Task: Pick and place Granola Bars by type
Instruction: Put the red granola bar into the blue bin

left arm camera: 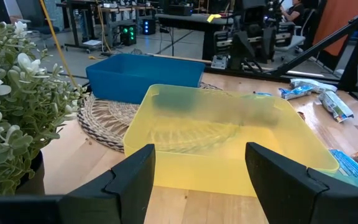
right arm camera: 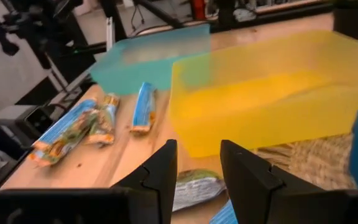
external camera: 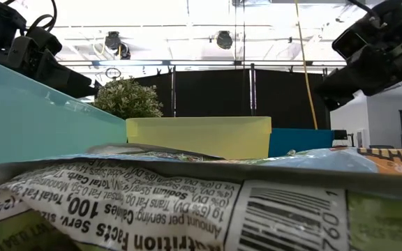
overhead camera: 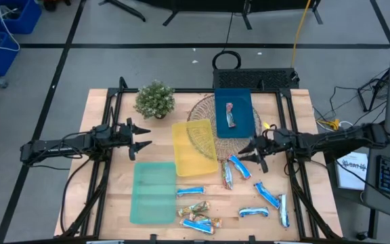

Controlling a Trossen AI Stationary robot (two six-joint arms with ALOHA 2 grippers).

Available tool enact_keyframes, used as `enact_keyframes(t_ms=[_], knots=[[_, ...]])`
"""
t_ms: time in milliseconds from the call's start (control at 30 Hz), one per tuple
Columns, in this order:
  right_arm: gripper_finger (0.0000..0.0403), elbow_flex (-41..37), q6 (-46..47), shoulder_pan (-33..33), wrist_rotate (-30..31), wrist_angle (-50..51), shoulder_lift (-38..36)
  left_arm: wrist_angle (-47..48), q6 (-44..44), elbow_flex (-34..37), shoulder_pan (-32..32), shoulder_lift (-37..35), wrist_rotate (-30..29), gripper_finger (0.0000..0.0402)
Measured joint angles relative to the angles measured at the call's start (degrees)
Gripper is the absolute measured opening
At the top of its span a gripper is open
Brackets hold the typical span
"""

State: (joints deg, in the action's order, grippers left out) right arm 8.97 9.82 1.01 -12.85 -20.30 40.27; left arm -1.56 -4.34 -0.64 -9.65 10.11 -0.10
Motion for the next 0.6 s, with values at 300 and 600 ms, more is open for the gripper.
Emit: enact_keyframes(t_ms=[300,600], knots=[[0.0114,0.0,-2.4,-1.5,2.6,0.4,0.2,0.0,0.0,0.0,0.0,0.0,0.0,0.0255],[0.0114,-4.9,-6.4,0.6,8.8,-2.2,-8.8,0.0,0.0,0.0,0.0,0.0,0.0,0.0255]])
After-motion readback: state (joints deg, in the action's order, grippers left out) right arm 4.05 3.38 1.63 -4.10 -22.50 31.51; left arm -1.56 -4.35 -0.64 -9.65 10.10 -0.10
